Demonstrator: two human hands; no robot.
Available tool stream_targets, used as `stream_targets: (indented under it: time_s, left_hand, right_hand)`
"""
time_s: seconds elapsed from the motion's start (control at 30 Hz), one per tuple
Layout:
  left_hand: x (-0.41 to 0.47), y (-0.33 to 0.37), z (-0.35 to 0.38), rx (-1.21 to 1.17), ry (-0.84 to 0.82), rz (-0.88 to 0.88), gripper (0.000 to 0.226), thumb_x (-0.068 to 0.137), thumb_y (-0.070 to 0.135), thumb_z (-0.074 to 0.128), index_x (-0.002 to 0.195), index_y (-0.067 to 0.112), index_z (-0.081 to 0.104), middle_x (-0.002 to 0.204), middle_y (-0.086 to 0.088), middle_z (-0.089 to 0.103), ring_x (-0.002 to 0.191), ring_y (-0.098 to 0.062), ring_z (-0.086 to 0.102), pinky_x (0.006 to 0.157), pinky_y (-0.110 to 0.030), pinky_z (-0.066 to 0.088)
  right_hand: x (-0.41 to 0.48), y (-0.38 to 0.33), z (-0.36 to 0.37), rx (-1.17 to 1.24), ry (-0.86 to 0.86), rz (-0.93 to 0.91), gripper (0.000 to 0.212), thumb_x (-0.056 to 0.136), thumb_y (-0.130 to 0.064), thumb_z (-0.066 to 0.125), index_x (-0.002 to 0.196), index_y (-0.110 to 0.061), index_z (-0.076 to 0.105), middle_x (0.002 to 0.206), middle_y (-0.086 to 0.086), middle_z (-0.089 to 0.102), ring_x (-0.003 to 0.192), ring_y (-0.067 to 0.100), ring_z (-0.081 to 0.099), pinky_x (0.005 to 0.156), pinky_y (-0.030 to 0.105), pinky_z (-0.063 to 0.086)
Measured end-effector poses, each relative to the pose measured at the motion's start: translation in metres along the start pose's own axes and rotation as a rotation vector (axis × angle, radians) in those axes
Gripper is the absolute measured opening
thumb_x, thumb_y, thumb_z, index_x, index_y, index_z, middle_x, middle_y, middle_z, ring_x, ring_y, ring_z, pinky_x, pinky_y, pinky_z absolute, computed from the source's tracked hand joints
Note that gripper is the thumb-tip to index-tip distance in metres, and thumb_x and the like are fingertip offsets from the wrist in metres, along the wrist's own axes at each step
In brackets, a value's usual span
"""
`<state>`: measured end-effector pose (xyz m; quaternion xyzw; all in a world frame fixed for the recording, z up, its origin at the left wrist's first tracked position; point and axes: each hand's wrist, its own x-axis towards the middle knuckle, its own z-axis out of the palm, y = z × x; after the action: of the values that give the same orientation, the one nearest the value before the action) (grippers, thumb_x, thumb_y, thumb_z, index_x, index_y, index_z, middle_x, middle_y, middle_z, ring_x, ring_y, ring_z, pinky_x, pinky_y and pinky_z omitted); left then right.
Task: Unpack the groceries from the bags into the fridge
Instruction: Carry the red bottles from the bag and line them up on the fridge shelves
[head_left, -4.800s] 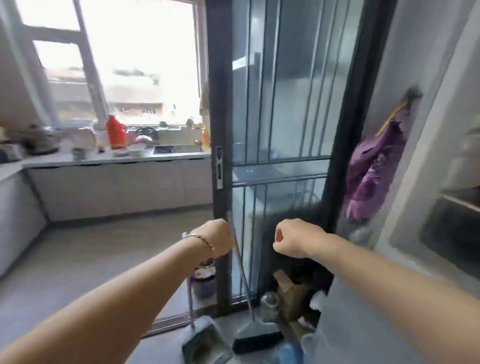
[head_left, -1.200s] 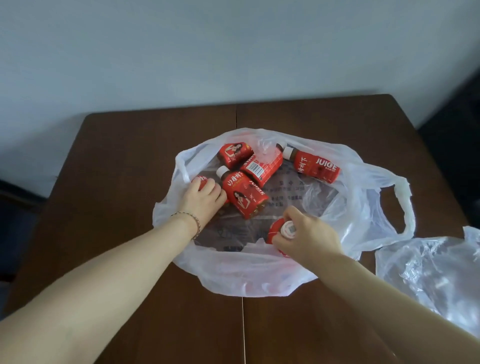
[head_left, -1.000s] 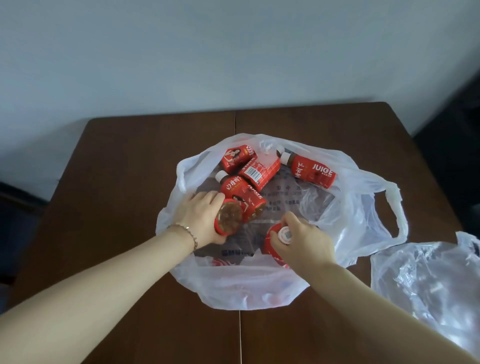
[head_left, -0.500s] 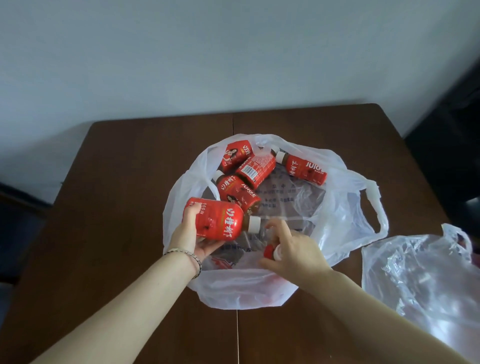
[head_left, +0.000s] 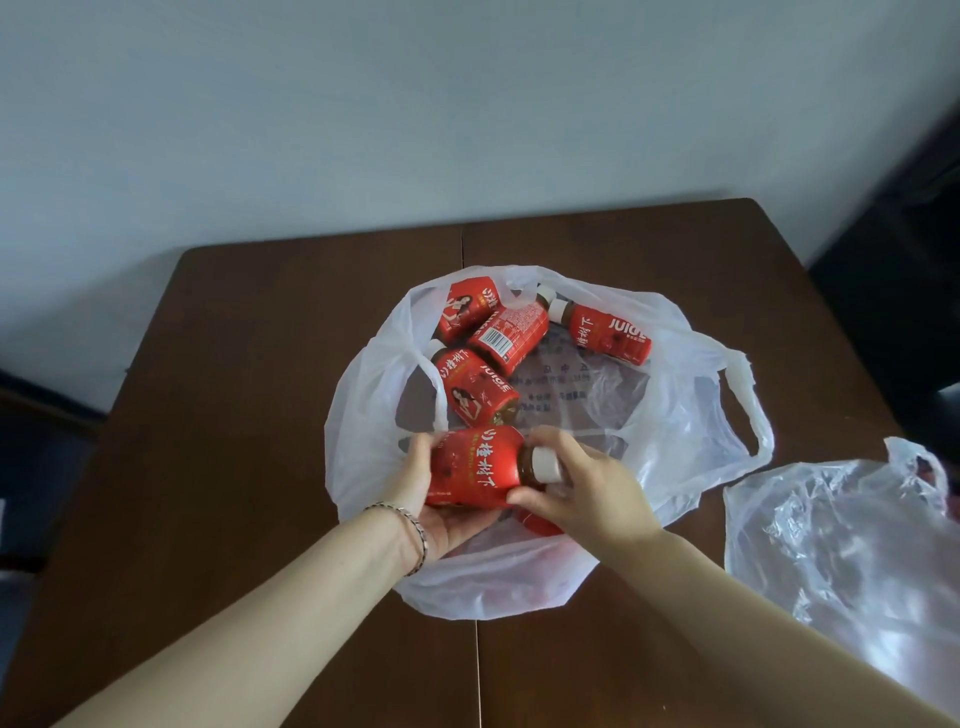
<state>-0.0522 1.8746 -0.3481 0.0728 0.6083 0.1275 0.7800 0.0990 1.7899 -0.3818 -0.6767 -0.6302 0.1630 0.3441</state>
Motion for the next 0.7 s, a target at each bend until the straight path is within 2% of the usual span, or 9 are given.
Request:
stream_targets:
  time_s: [0.1, 0.17, 0.27, 0.3, 0.37, 0.43, 0.5, 0.53, 0.7]
  left_hand:
    - [0.004, -0.002, 0.008, 0.163, 0.046, -0.014, 0.049, 0.085, 0.049, 0.057, 0.101, 0.002, 0.056, 0.095, -0.023, 0.066, 0.081, -0.035, 0.066, 0.064, -0.044, 0.059]
    - [0.005, 0.007, 0.014, 0.478, 0.153, 0.088, 0.039, 0.092, 0.043, 0.049, 0.1, 0.006, 0.057, 0.097, -0.019, 0.065, 0.084, -0.031, 0.065, 0.074, -0.044, 0.057]
    - [0.002, 0.029, 0.028, 1.214, 0.317, 0.6, 0.026, 0.095, 0.03, 0.045, 0.11, 0.012, 0.056, 0.105, -0.005, 0.06, 0.094, -0.02, 0.058, 0.086, -0.032, 0.047]
    - [0.0, 0.036, 0.037, 1.319, 0.306, 0.744, 0.026, 0.095, 0.026, 0.046, 0.116, 0.013, 0.055, 0.109, -0.002, 0.058, 0.101, -0.018, 0.056, 0.086, -0.028, 0.044]
    - [0.004, 0.05, 0.054, 1.425, 0.282, 0.879, 0.03, 0.097, 0.023, 0.044, 0.123, 0.011, 0.052, 0.12, -0.003, 0.057, 0.111, -0.018, 0.055, 0.087, -0.025, 0.044]
    - [0.027, 0.067, 0.067, 1.517, 0.347, 0.838, 0.03, 0.098, 0.025, 0.041, 0.121, 0.009, 0.053, 0.118, -0.006, 0.059, 0.105, -0.021, 0.058, 0.083, -0.027, 0.046]
    - [0.058, 0.086, 0.065, 1.561, 0.461, 0.751, 0.029, 0.098, 0.027, 0.041, 0.116, 0.008, 0.053, 0.105, -0.009, 0.061, 0.093, -0.022, 0.06, 0.079, -0.03, 0.049]
    - [0.072, 0.096, 0.061, 1.547, 0.506, 0.709, 0.029, 0.097, 0.028, 0.041, 0.116, 0.008, 0.053, 0.101, -0.008, 0.061, 0.09, -0.022, 0.06, 0.08, -0.031, 0.05]
    - [0.112, 0.118, 0.05, 1.432, 0.49, 0.608, 0.039, 0.096, 0.036, 0.032, 0.122, 0.013, 0.05, 0.112, -0.012, 0.06, 0.103, -0.03, 0.058, 0.094, -0.046, 0.047]
  right_hand:
    - [-0.003, 0.003, -0.003, -0.014, 0.023, -0.062, 0.057, 0.081, -0.077, 0.031, 0.105, -0.027, 0.043, 0.082, -0.005, 0.07, 0.066, 0.014, 0.067, 0.052, 0.019, 0.047]
    - [-0.003, 0.007, -0.007, -0.127, 0.095, -0.121, 0.054, 0.086, -0.072, 0.028, 0.1, -0.024, 0.046, 0.073, -0.007, 0.068, 0.058, 0.011, 0.065, 0.046, 0.015, 0.043]
    - [0.002, 0.012, -0.02, -0.271, 0.159, -0.092, 0.042, 0.082, -0.064, 0.042, 0.093, -0.024, 0.047, 0.063, -0.009, 0.065, 0.048, 0.009, 0.061, 0.039, 0.011, 0.036]
    - [0.004, 0.014, -0.022, -0.301, 0.166, -0.052, 0.039, 0.077, -0.06, 0.049, 0.09, -0.024, 0.046, 0.06, -0.009, 0.064, 0.045, 0.009, 0.059, 0.038, 0.008, 0.029]
    - [0.008, 0.019, -0.028, -0.336, 0.168, 0.031, 0.039, 0.071, -0.057, 0.061, 0.089, -0.024, 0.047, 0.06, -0.01, 0.064, 0.044, 0.009, 0.058, 0.043, 0.003, 0.021]
    - [0.012, 0.022, -0.033, -0.366, 0.081, 0.149, 0.039, 0.076, -0.056, 0.065, 0.097, -0.026, 0.051, 0.074, -0.011, 0.067, 0.058, 0.011, 0.064, 0.045, 0.014, 0.037]
    - [0.015, 0.024, -0.037, -0.356, -0.063, 0.301, 0.041, 0.084, -0.06, 0.053, 0.111, -0.029, 0.049, 0.095, -0.013, 0.066, 0.081, 0.01, 0.064, 0.065, 0.022, 0.05]
    - [0.019, 0.026, -0.038, -0.359, -0.111, 0.333, 0.042, 0.086, -0.061, 0.048, 0.114, -0.031, 0.046, 0.1, -0.014, 0.064, 0.085, 0.009, 0.062, 0.07, 0.021, 0.049]
    - [0.043, 0.025, -0.026, -0.385, -0.263, 0.282, 0.038, 0.089, -0.061, 0.04, 0.109, -0.029, 0.042, 0.101, -0.01, 0.062, 0.079, 0.011, 0.055, 0.065, 0.023, 0.045]
